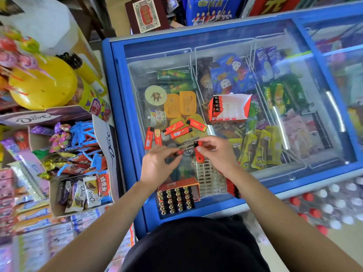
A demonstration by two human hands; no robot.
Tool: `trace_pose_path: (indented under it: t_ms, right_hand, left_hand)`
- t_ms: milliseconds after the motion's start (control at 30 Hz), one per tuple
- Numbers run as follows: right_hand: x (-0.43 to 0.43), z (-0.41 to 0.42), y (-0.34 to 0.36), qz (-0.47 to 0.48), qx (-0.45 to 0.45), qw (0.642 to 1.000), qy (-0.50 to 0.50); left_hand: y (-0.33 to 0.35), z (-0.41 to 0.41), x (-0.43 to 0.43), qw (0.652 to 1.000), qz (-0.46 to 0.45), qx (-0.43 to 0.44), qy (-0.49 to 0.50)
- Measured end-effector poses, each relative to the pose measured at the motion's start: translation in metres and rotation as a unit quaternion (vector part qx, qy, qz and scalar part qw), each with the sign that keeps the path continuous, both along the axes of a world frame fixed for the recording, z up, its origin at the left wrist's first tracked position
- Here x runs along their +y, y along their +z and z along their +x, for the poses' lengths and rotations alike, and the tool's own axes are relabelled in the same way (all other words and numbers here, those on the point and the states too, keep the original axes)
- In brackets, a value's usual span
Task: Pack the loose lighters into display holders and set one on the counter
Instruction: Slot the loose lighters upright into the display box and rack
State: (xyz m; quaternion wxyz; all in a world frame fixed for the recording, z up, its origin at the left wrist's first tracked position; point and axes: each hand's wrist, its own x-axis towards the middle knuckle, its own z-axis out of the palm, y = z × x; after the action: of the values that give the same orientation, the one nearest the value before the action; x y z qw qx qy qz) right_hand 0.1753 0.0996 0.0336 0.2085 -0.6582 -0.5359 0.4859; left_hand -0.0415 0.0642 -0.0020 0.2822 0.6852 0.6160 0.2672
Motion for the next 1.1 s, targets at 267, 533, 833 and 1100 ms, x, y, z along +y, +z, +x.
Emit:
trace_pose_path:
  t_ms: [267, 533, 833, 1100]
  right_hand:
    - [-0.036, 0.032, 0.034, 0.052, 0.034, 0.995, -0.078]
    - [-0.055, 0.058, 0.043, 0.082, 0.113, 0.973, -0.182]
    - [-0.044, 0.108, 0.032, 0.124, 0.144, 0.935, -0.299]
    - [-0.074, 0.136, 0.014, 0.120, 0.155, 0.912, -0.360]
  left_hand:
    - [0.035, 0.029, -0.020, 0.995, 0.031, -0.099, -0.013]
    - [0.059, 0.052, -0.023, 0.993, 0.024, -0.112, -0.028]
    - [0.080, 0.092, 0.028, 0.993, 0.063, -0.032, -0.096]
    - [0.059, 0.106, 0.003, 0.970, 0.002, -0.028, -0.242]
